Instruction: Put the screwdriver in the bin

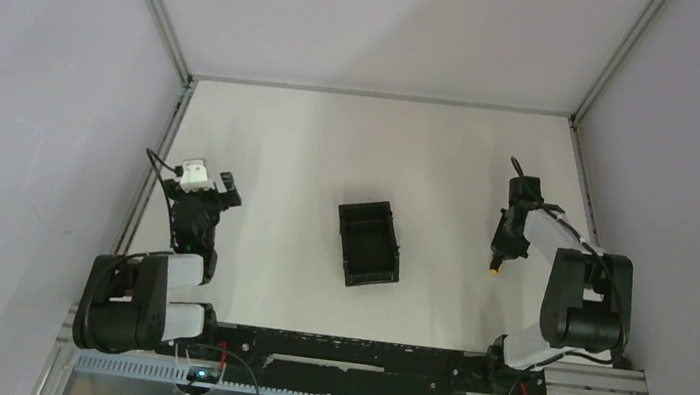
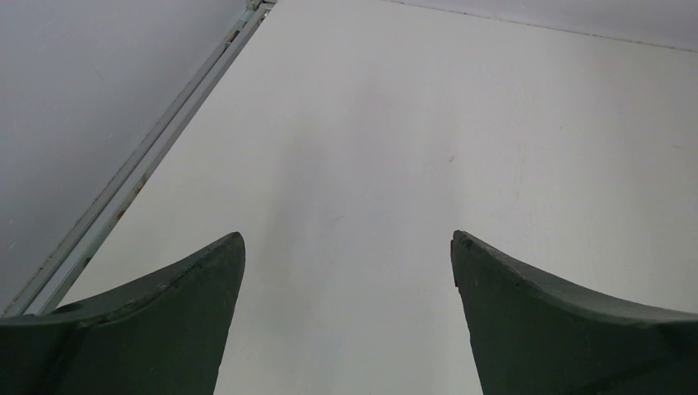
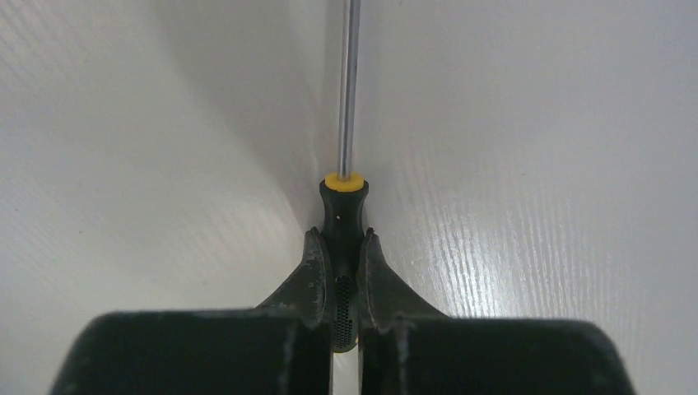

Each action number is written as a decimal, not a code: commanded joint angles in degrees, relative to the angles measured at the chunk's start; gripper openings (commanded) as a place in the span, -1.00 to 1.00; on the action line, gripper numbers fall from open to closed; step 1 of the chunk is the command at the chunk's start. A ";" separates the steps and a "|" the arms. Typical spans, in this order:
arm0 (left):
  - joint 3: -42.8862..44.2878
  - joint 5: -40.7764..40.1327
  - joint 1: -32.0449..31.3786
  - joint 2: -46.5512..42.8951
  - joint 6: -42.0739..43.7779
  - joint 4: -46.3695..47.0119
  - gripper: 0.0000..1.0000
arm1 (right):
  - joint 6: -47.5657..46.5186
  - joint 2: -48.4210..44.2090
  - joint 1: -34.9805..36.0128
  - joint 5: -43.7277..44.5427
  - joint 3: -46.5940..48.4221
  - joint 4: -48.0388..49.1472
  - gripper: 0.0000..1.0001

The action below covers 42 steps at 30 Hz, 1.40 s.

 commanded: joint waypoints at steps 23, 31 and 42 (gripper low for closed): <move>2.04 -0.21 -0.40 -0.40 0.97 1.38 1.00 | -12.47 -11.12 49.98 -9.70 17.91 -2.75 -0.85; 2.05 -0.16 -0.40 -0.40 0.96 1.38 1.00 | -9.14 -2.17 51.48 -6.53 17.93 1.21 -0.68; 2.00 -0.16 -0.40 -0.40 1.02 1.38 1.00 | -5.31 3.64 52.77 -3.05 14.94 4.27 -0.43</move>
